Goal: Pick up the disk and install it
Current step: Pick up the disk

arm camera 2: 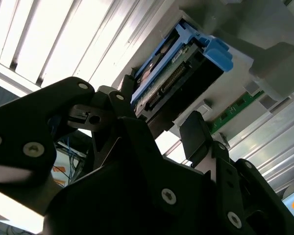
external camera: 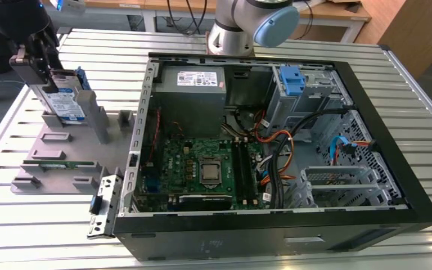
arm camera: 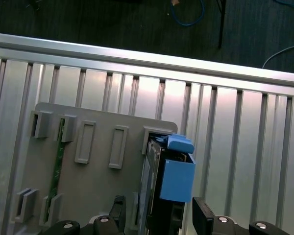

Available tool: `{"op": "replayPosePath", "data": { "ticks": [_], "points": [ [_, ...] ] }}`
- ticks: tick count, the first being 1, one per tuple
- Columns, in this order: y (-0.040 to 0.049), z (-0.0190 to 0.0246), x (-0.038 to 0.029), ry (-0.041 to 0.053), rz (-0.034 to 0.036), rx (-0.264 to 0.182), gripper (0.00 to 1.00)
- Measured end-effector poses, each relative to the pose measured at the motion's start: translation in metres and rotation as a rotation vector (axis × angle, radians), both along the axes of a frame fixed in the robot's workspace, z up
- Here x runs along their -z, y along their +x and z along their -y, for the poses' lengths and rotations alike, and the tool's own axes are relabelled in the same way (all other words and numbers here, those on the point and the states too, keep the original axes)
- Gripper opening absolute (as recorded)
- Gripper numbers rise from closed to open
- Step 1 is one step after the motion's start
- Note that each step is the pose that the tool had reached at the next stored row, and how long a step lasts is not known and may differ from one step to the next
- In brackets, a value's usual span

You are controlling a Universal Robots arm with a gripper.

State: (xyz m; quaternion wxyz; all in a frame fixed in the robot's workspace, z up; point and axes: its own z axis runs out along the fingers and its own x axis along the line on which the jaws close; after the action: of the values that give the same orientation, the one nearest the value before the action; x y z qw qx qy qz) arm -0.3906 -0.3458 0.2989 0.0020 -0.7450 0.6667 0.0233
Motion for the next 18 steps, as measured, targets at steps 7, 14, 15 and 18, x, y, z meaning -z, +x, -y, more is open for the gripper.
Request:
{"op": "replayPosePath", "data": {
  "ticks": [7,14,15,18],
  "points": [
    [0.0000,-0.0001,-0.0001,-0.0001,0.0008,0.000,0.64],
    [-0.0001,-0.0002,-0.0001,-0.0001,0.0015,0.000,0.57],
    [0.0000,-0.0002,0.0000,-0.0001,0.0017,0.000,0.50],
    [-0.0001,-0.0002,-0.0001,-0.0001,0.0019,0.000,0.50]
  ]
}}
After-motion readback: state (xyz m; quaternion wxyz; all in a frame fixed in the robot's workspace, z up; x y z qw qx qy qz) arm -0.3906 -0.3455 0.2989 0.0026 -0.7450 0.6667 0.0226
